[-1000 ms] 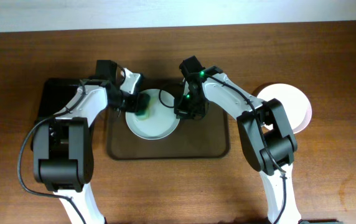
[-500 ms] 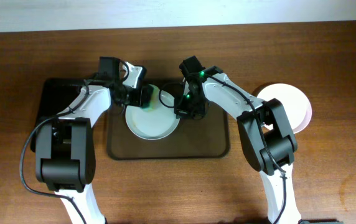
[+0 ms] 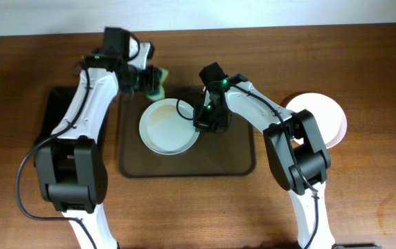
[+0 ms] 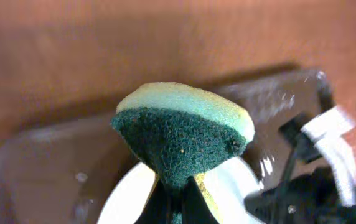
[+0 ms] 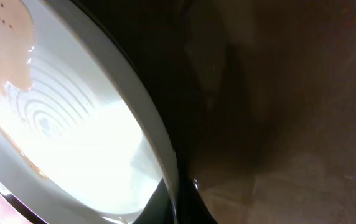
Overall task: Clean dirty plates on tray and stack at the side
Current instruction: 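Lift the last plate with the right gripper and stack it on the pile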
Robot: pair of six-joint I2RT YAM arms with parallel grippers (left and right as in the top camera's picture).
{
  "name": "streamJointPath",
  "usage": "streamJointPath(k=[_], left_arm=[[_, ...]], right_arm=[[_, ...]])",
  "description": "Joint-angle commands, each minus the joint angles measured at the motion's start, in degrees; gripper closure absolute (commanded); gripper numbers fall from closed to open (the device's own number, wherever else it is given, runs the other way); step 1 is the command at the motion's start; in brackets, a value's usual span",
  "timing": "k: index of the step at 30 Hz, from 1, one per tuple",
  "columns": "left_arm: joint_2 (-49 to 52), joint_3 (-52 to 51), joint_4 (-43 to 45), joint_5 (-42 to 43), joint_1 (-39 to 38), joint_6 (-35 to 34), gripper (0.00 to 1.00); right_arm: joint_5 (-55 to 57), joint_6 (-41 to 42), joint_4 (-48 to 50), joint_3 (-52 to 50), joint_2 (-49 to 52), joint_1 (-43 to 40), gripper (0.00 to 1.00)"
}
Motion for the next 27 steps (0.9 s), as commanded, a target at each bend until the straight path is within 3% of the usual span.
streamJointPath(k=[1,2,5,7,11,16,20,27], left_arm=[[0.35,1.79,-0.57,-2.58,2.60,-0.79,0.99],[0.35,1.68,-1.01,-4.76,3.41,-0.76,0.99],[0.35,1.68,-1.11,-8.50,4.09,-0.74,0.99],[0.35,1.68,-1.16,-10.58,4.09,-0.74,0.99],[0.35,1.68,-1.18,-10.58,4.09,-0.74,0.99],[0.35,1.68,-1.16,-10.58,4.09,-0.74,0.99],[0.37,1.05,-1.16,-10.56,4.09,-0.74,0.99],[0.37,1.05,-1.16,-10.56,4.09,-0.74,0.99]], right_arm=[[3.10,-1.14,-1.97,-1.20,-0.74,-0.28,0.96],[3.41,-4.68,-3.87,-1.18,-3.23,-0.28,0.96],[15.02,-8.52,-21.42,3.43,-6.97,-0.44,0.96],[15.61,-11.72,-29.68,8.02,-7.17,-0.39,0.96],[19.74,-12.57,-35.78,15.69,-7.17,-0.37,0.96],[41.46,-1.68,-40.19,24.11,-7.19,1.20,0.96],[66.40,9.35,-41.70,24.44,-7.45,11.56,0.96],[85.90,16.04,-46.23,24.44,-7.45,21.79,0.96]])
